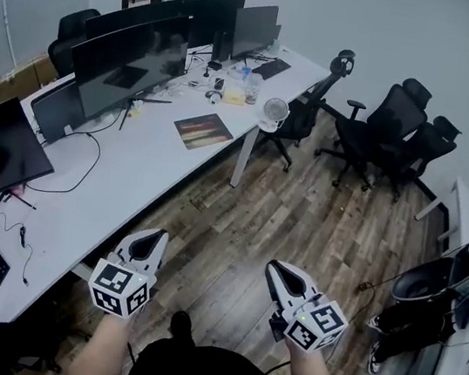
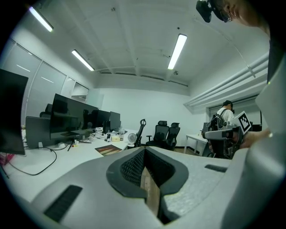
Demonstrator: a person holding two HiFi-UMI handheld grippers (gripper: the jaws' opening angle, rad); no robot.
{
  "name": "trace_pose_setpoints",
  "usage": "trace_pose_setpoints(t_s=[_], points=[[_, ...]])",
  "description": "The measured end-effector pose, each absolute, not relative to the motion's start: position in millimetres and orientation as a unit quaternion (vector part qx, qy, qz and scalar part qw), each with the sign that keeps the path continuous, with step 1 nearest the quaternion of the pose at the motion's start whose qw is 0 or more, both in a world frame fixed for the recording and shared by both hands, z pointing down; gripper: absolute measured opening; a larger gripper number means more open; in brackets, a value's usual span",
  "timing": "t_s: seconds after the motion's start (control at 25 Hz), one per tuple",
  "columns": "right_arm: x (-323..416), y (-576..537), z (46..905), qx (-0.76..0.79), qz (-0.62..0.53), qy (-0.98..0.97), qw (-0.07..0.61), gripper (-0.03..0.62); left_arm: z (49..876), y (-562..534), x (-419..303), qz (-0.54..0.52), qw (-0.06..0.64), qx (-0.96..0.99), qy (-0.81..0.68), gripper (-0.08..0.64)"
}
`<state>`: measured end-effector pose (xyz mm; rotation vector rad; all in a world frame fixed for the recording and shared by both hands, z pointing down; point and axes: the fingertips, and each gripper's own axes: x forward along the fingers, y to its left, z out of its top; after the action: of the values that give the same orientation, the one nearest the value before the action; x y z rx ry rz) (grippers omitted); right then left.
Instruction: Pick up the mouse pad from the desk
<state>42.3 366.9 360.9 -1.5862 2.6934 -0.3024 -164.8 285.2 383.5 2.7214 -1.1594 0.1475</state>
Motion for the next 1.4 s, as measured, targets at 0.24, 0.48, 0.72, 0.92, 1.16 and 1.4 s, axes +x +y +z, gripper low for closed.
trace_pose_setpoints(t_s=[0.24, 0.48, 0.72, 0.92, 1.16, 1.4], points=[[21.7, 296.9, 355.6, -0.498, -0.098, 0.862, -0.018, 0.017, 400.1, 227.0, -186.6, 0.049, 0.104, 0.912, -0.393, 0.003], [0.4, 256.0, 357.1, -0.494, -0.100, 0.863, -0.024, 0.017, 405.7, 190.1, -206.5, 0.038, 0.111, 0.911, -0.395, 0.003], [-10.1, 235.2, 367.5, -0.491, -0.111, 0.863, -0.031, 0.018, 410.8, 174.3, -216.0, 0.042, 0.112, 0.910, -0.396, 0.003], [-13.9, 219.1, 376.2, -0.481, -0.124, 0.867, -0.032, 0.018, 417.7, 165.7, -215.0, 0.046, 0.119, 0.907, -0.401, 0.003], [-18.3, 194.0, 378.9, -0.463, -0.128, 0.877, -0.017, 0.018, 418.8, 154.0, -221.8, 0.056, 0.115, 0.901, -0.414, 0.003], [-12.8, 158.6, 389.5, -0.437, -0.143, 0.888, -0.008, 0.018, 423.9, 129.6, -218.8, 0.064, 0.115, 0.891, -0.435, 0.003]])
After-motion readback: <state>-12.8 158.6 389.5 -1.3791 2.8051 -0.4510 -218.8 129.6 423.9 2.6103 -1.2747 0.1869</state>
